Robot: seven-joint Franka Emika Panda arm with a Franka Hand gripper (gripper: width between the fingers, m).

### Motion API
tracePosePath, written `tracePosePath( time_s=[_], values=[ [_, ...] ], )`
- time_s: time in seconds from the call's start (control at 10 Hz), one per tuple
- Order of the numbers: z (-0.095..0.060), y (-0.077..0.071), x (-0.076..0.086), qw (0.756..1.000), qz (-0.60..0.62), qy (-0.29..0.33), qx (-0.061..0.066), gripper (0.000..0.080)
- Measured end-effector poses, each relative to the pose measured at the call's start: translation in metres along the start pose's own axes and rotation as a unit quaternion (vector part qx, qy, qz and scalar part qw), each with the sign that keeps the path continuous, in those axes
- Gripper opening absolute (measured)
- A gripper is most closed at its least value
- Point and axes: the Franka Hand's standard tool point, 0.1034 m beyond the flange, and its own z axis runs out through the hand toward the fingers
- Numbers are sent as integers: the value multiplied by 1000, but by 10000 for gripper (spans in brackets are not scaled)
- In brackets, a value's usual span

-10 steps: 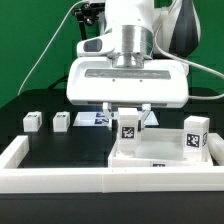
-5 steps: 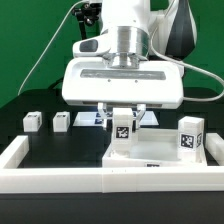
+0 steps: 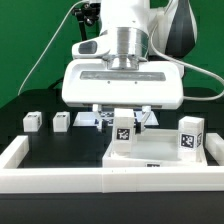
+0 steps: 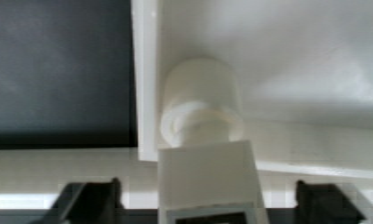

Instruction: Assemble square table

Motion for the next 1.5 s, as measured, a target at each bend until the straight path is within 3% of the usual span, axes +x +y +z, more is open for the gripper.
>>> tracePosePath(
  time_s=[0.1,0.3,0.5,0.9,1.2,1.3,1.5],
  values=[
    [0,0,0,1000,0,0,0,610],
    [0,-1,-2,1000,1,-11,2,642],
    [-2,0,-2,1000,1,-13,3,647],
    [-22,5,19,1000,6,-26,10,649],
    [-19,2,14,999,6,-49,15,649],
    [-12,0,9,995,8,-94,25,649],
    [-9,1,25,988,13,-148,39,649]
  ],
)
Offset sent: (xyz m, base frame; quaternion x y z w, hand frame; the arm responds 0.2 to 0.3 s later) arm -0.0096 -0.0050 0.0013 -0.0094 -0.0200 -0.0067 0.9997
